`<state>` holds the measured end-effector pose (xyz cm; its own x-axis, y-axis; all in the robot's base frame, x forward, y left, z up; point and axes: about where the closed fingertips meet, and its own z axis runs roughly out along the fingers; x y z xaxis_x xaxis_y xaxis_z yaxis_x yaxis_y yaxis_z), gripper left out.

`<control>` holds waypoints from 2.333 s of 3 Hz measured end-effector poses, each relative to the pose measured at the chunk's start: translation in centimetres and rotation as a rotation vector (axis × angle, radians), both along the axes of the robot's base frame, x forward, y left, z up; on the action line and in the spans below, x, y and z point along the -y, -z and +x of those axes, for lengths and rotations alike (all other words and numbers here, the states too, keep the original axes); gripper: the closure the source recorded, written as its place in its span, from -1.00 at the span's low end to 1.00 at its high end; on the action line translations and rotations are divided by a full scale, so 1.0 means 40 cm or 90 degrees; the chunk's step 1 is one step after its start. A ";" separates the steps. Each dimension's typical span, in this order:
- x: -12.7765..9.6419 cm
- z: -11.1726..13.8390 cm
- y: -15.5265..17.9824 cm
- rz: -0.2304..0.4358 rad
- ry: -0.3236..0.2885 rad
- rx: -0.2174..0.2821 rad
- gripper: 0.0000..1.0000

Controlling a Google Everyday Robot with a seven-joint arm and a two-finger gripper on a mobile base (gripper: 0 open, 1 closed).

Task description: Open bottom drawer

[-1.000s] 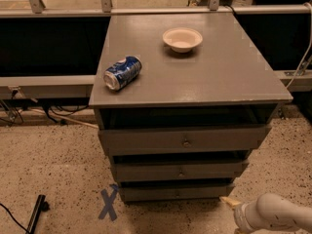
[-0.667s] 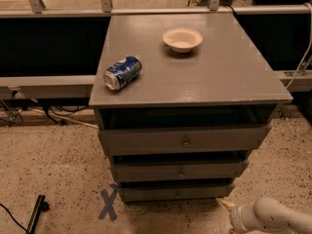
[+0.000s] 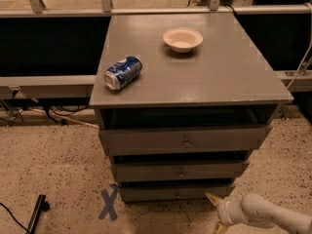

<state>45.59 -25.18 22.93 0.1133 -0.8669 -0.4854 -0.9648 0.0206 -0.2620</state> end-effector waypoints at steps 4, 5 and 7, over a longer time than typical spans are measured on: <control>-0.029 0.191 0.083 0.085 0.025 0.094 -1.00; -0.031 0.214 0.069 0.088 0.026 0.126 -1.00; -0.053 0.267 0.104 0.050 0.017 0.129 -1.00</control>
Offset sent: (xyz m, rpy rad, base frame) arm 0.0954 0.0054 -0.0269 -0.0060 -0.1039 -0.0403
